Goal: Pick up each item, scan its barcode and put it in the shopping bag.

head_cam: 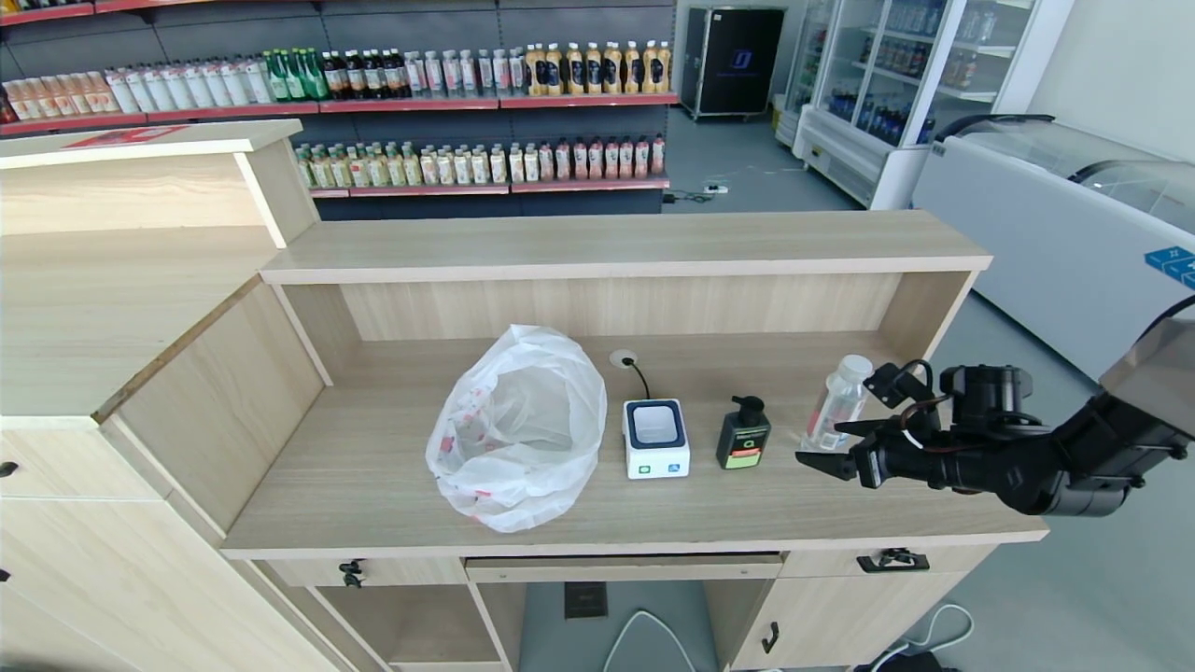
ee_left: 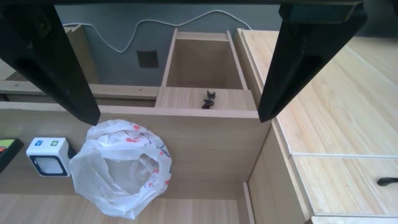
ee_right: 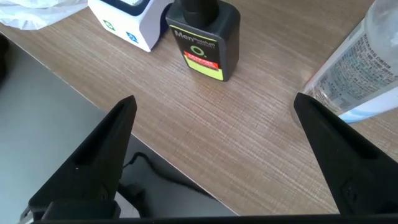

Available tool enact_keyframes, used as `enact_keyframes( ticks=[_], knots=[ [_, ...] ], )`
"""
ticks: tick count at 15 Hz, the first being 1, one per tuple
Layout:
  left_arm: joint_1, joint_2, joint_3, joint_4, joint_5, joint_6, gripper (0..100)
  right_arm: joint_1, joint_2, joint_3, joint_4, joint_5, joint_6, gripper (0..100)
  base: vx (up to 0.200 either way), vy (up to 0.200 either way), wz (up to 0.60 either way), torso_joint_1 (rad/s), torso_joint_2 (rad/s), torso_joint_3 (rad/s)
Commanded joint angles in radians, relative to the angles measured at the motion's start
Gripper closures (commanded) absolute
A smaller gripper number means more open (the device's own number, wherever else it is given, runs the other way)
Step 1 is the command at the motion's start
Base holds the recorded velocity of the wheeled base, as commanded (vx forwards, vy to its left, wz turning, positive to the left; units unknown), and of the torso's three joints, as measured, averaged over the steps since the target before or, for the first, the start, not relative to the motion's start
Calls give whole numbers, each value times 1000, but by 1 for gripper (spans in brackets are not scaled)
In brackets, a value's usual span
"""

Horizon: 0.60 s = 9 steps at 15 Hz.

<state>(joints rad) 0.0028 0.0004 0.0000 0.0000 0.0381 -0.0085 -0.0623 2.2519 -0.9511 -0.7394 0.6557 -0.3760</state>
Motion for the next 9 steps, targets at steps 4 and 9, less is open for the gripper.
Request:
enact_keyframes(
  ticks=[4,9],
  knots=[
    [0,0,0,0,2,-1,0,1,60,-23,-37,1,-1,0,0,0,0,0,0,0],
    [0,0,0,0,2,-1,0,22,113,-103,-68,2,8,0,0,0,0,0,0,0]
  ],
)
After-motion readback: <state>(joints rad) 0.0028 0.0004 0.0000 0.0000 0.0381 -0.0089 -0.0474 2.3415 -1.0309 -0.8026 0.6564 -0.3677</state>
